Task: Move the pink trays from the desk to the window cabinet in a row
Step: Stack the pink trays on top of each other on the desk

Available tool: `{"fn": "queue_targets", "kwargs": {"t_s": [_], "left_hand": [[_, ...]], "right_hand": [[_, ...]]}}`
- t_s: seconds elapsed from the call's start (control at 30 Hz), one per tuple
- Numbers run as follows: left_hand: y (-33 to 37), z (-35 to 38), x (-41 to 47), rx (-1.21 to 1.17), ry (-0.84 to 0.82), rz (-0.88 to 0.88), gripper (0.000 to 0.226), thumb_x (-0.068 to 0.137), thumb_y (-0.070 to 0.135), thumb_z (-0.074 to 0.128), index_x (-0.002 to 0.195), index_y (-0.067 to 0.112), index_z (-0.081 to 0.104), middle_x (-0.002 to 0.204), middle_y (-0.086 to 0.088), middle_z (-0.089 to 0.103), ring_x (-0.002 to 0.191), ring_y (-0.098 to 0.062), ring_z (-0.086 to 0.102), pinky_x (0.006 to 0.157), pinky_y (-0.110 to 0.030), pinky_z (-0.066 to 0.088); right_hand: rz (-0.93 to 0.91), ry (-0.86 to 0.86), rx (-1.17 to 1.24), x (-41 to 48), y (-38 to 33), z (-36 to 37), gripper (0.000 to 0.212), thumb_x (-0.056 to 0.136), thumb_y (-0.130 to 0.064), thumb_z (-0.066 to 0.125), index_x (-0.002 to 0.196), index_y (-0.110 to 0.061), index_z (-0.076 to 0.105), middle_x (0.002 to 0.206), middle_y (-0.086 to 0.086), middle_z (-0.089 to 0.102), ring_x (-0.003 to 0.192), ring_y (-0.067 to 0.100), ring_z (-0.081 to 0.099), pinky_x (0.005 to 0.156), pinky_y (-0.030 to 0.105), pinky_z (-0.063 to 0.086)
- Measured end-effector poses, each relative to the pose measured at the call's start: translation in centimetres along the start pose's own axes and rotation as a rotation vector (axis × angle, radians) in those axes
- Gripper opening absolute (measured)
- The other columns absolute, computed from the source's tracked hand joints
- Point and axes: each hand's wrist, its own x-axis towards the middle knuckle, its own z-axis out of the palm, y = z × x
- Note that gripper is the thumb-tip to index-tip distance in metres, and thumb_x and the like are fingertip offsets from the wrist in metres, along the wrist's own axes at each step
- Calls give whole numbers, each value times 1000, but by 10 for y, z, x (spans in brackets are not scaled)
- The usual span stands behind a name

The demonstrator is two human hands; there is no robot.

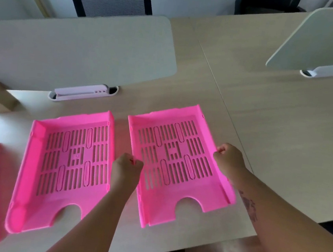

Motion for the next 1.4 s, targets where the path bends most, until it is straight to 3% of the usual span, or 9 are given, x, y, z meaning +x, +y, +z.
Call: {"fn": "queue_targets", "kwargs": {"t_s": [0.13, 0.37, 0.5, 0.7, 0.83, 1.0, 1.2, 1.3, 1.4], "left_hand": [[17, -33, 10, -38, 24, 95, 11, 82, 5, 61, 72, 1, 58, 57, -4, 51, 46, -17, 41, 47, -29, 43], [-9, -130, 33, 27, 144, 157, 44, 75, 4, 60, 43, 19, 35, 36, 9, 27, 28, -5, 18, 31, -12, 17], [-48, -199, 49, 110, 228, 106, 31, 75, 10, 63, 47, 9, 48, 42, 0, 40, 38, -15, 32, 39, -26, 23], [-112, -267, 70, 153, 245, 98, 33, 77, 5, 56, 48, 13, 45, 43, -3, 36, 37, -14, 27, 41, -23, 22], [-143, -275, 91, 210, 212, 58, 43, 88, 1, 47, 46, 11, 43, 41, 0, 40, 35, -14, 34, 39, -21, 26], [-170, -265, 102, 240, 127, 0, 39, 91, 5, 45, 53, 10, 46, 49, -2, 45, 44, -18, 41, 41, -24, 27], [-186, -250, 98, 14, 68, -84, 20, 103, 27, 40, 97, 13, 52, 83, -5, 56, 62, -17, 51, 52, -27, 36], [-186, -244, 98, -56, 37, -89, 42, 106, 33, 29, 82, 8, 55, 68, -7, 53, 59, -21, 46, 54, -30, 35], [-183, -240, 96, -191, 38, -131, 47, 106, 37, 26, 87, 10, 61, 61, -6, 52, 52, -19, 46, 51, -27, 36]], "right_hand": [[-25, 51, 116, -7, -30, -19, 14, 82, -5, 56, 75, -11, 45, 65, 1, 45, 52, 14, 36, 46, 24, 28], [-150, -25, 180, -38, -112, 19, 21, 84, -3, 53, 72, -13, 39, 67, 3, 42, 56, 17, 34, 53, 30, 32], [-219, -88, 165, -65, -166, 71, 20, 85, -4, 51, 73, -13, 37, 68, 2, 39, 56, 15, 33, 50, 29, 29], [-235, -134, 224, -101, -222, 142, 25, 90, -5, 47, 72, -17, 34, 67, 1, 38, 54, 14, 31, 47, 29, 25], [-189, -154, 223, -114, -233, 175, 24, 94, -5, 43, 75, -17, 34, 68, 1, 39, 53, 13, 31, 45, 27, 27], [-120, -135, 183, -122, -226, 196, 27, 95, -5, 41, 74, -18, 32, 66, 1, 39, 51, 14, 32, 44, 27, 26], [-112, -121, 194, -126, -218, 208, 22, 102, -16, 42, 82, -14, 33, 65, 1, 39, 50, 13, 32, 44, 27, 27], [-100, -113, 239, -123, -216, 211, 24, 102, -25, 44, 84, -14, 34, 64, 1, 39, 50, 13, 32, 44, 28, 27], [-69, -116, 271, -122, -217, 215, 24, 102, -32, 43, 93, -10, 38, 66, 1, 44, 50, 13, 38, 44, 27, 29]]}}
